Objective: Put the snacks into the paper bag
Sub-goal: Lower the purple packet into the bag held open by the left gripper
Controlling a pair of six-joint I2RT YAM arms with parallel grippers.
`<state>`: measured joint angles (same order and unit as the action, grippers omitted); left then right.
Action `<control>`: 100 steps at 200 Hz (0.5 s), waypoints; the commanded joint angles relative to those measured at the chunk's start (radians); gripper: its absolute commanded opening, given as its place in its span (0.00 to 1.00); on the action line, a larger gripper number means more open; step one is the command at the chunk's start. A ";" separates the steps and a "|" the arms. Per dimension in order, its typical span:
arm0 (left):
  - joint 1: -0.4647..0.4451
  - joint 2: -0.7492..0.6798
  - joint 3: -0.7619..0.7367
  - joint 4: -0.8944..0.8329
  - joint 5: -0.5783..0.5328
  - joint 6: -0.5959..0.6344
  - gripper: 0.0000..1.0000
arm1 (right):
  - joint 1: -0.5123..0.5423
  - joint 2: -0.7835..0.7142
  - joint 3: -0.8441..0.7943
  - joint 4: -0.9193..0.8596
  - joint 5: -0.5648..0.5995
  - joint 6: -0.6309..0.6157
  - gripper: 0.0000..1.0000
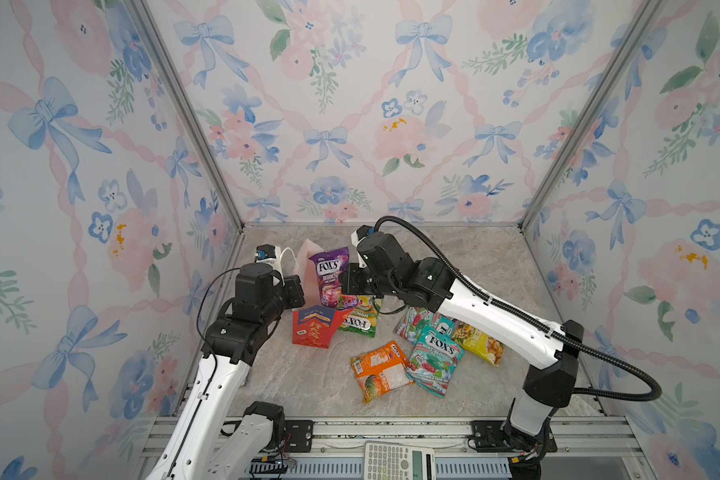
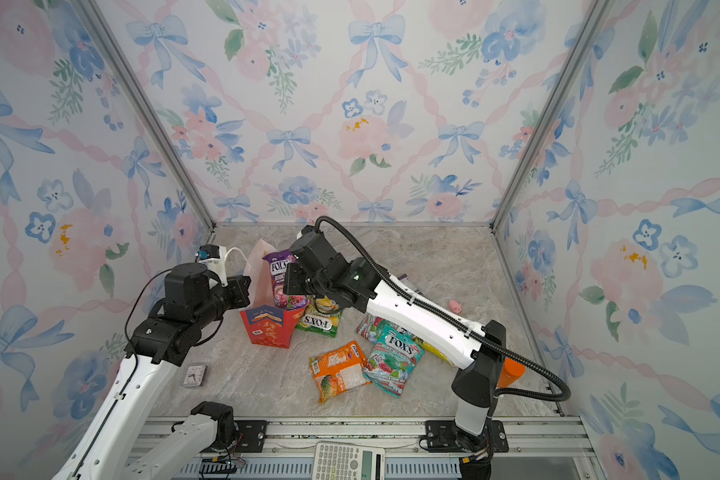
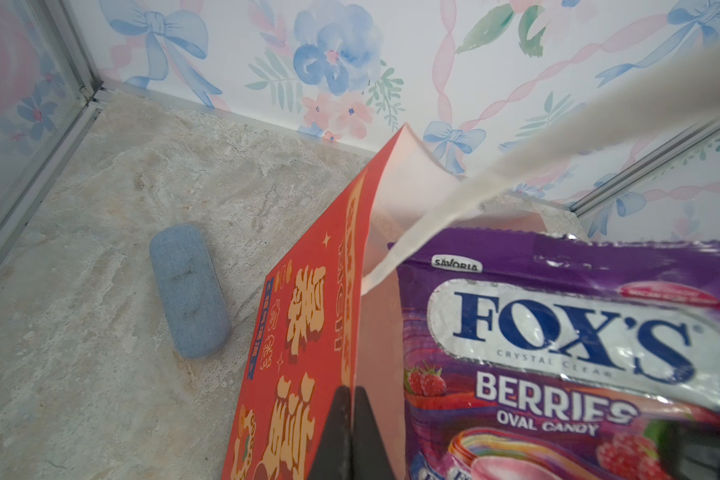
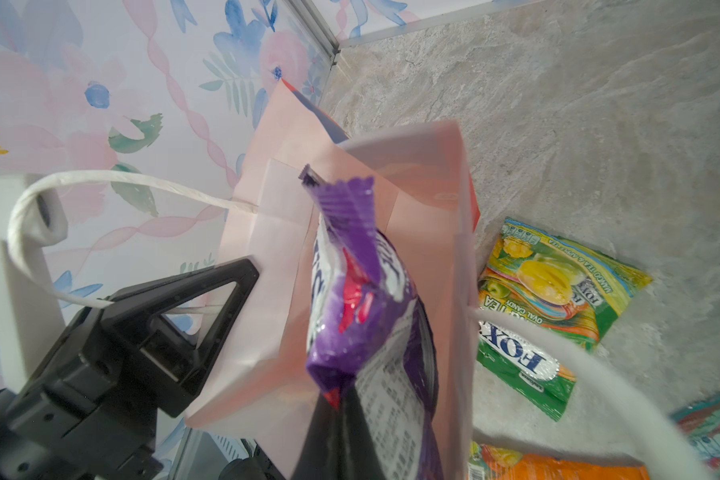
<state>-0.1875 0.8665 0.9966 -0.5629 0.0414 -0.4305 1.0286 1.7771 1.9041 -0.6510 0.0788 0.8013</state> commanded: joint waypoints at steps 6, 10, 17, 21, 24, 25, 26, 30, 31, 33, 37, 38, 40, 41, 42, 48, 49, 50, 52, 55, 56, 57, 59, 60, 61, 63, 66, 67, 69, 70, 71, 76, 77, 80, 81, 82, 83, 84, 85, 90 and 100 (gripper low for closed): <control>-0.004 -0.011 -0.018 0.006 0.000 0.028 0.00 | -0.009 0.008 -0.015 0.024 0.018 0.007 0.00; -0.004 -0.011 -0.019 0.005 0.001 0.027 0.00 | -0.012 0.010 -0.016 0.026 0.017 0.009 0.01; -0.004 -0.011 -0.019 0.006 0.004 0.030 0.00 | -0.013 0.016 -0.016 0.028 0.016 0.011 0.02; -0.004 -0.010 -0.019 0.006 0.006 0.032 0.00 | -0.012 0.019 -0.016 0.030 0.013 0.012 0.04; -0.003 -0.010 -0.019 0.006 0.007 0.034 0.00 | -0.013 0.020 -0.016 0.033 0.011 0.013 0.05; -0.003 -0.010 -0.019 0.005 0.007 0.034 0.00 | -0.013 0.021 -0.015 0.033 0.011 0.013 0.05; -0.003 -0.010 -0.019 0.006 0.007 0.035 0.00 | -0.013 0.022 -0.015 0.034 0.010 0.013 0.05; -0.002 -0.009 -0.019 0.006 0.010 0.035 0.00 | -0.013 0.024 -0.017 0.036 0.007 0.015 0.07; -0.003 -0.009 -0.020 0.006 0.010 0.035 0.00 | -0.014 0.025 -0.017 0.036 0.005 0.015 0.07; -0.004 -0.008 -0.020 0.006 0.011 0.035 0.00 | -0.015 0.025 -0.017 0.039 0.004 0.017 0.08; -0.004 -0.009 -0.019 0.006 0.012 0.036 0.00 | -0.013 0.025 -0.019 0.044 0.001 0.016 0.10; -0.003 -0.008 -0.020 0.006 0.012 0.036 0.00 | -0.014 0.025 -0.019 0.044 0.000 0.017 0.10; -0.003 -0.008 -0.021 0.006 0.012 0.037 0.00 | -0.015 0.026 -0.020 0.047 -0.002 0.018 0.11; -0.003 -0.009 -0.021 0.006 0.012 0.038 0.00 | -0.015 0.026 -0.020 0.049 -0.002 0.018 0.11; -0.004 -0.008 -0.021 0.006 0.013 0.038 0.00 | -0.014 0.026 -0.020 0.051 -0.003 0.018 0.11; -0.003 -0.009 -0.021 0.006 0.014 0.039 0.00 | -0.014 0.024 -0.023 0.059 -0.006 0.018 0.13; -0.003 -0.008 -0.021 0.006 0.014 0.039 0.00 | -0.014 0.024 -0.023 0.060 -0.007 0.018 0.13; -0.004 -0.009 -0.022 0.006 0.014 0.039 0.00 | -0.013 0.024 -0.023 0.061 -0.010 0.018 0.14; -0.004 -0.008 -0.022 0.006 0.014 0.041 0.00 | -0.013 0.024 -0.022 0.064 -0.011 0.018 0.14; -0.003 -0.009 -0.023 0.005 0.014 0.041 0.00 | -0.014 0.024 -0.022 0.066 -0.012 0.018 0.16; -0.004 -0.009 -0.023 0.005 0.014 0.041 0.00 | -0.014 0.023 -0.022 0.067 -0.013 0.018 0.17; -0.004 -0.009 -0.023 0.006 0.014 0.042 0.00 | -0.013 0.023 -0.021 0.068 -0.014 0.018 0.17; -0.004 -0.010 -0.024 0.005 0.013 0.042 0.00 | -0.014 0.022 -0.021 0.069 -0.015 0.018 0.19; -0.003 -0.010 -0.024 0.005 0.013 0.042 0.00 | -0.014 0.021 -0.021 0.072 -0.017 0.019 0.20; -0.004 -0.010 -0.024 0.005 0.014 0.043 0.00 | -0.014 0.021 -0.021 0.072 -0.017 0.019 0.20; -0.003 -0.009 -0.025 0.006 0.014 0.043 0.00 | -0.015 0.022 -0.019 0.074 -0.018 0.018 0.22; -0.004 -0.010 -0.025 0.005 0.014 0.042 0.00 | -0.014 0.021 -0.019 0.079 -0.021 0.018 0.26; -0.004 -0.010 -0.025 0.005 0.013 0.042 0.00 | -0.014 0.021 -0.019 0.079 -0.021 0.018 0.26; -0.004 -0.009 -0.026 0.005 0.012 0.042 0.00 | -0.014 0.020 -0.020 0.082 -0.023 0.018 0.29; -0.004 -0.009 -0.026 0.006 0.012 0.042 0.00 | -0.014 0.020 -0.019 0.084 -0.025 0.018 0.29; -0.004 -0.009 -0.026 0.006 0.012 0.042 0.00 | -0.014 0.019 -0.021 0.085 -0.027 0.017 0.30; -0.003 -0.010 -0.027 0.006 0.012 0.042 0.00 | -0.015 0.015 -0.022 0.096 -0.033 0.016 0.36; -0.004 -0.010 -0.027 0.006 0.011 0.043 0.00 | -0.015 0.015 -0.023 0.099 -0.035 0.015 0.37; -0.004 -0.010 -0.028 0.005 0.013 0.045 0.00 | -0.015 0.013 -0.026 0.108 -0.042 0.013 0.40; -0.004 -0.009 -0.027 0.005 0.014 0.044 0.00 | -0.015 0.013 -0.026 0.112 -0.043 0.012 0.40; -0.004 -0.009 -0.027 0.006 0.013 0.044 0.00 | -0.015 0.012 -0.027 0.116 -0.046 0.012 0.41; -0.004 -0.009 -0.027 0.006 0.013 0.044 0.00 | -0.015 0.012 -0.027 0.120 -0.048 0.010 0.42; -0.004 -0.009 -0.028 0.006 0.012 0.044 0.00 | -0.015 0.011 -0.028 0.124 -0.053 0.010 0.43; -0.003 -0.009 -0.028 0.006 0.013 0.044 0.00 | -0.015 0.011 -0.028 0.124 -0.053 0.010 0.43; -0.004 -0.009 -0.027 0.006 0.015 0.044 0.00 | -0.015 0.007 -0.029 0.135 -0.057 0.011 0.45; -0.004 -0.008 -0.027 0.006 0.018 0.044 0.00 | -0.016 0.000 -0.034 0.160 -0.067 0.006 0.48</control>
<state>-0.1875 0.8665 0.9806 -0.5701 0.0483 -0.4084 1.0245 1.7912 1.8919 -0.5667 0.0555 0.8165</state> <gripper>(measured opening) 0.048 0.441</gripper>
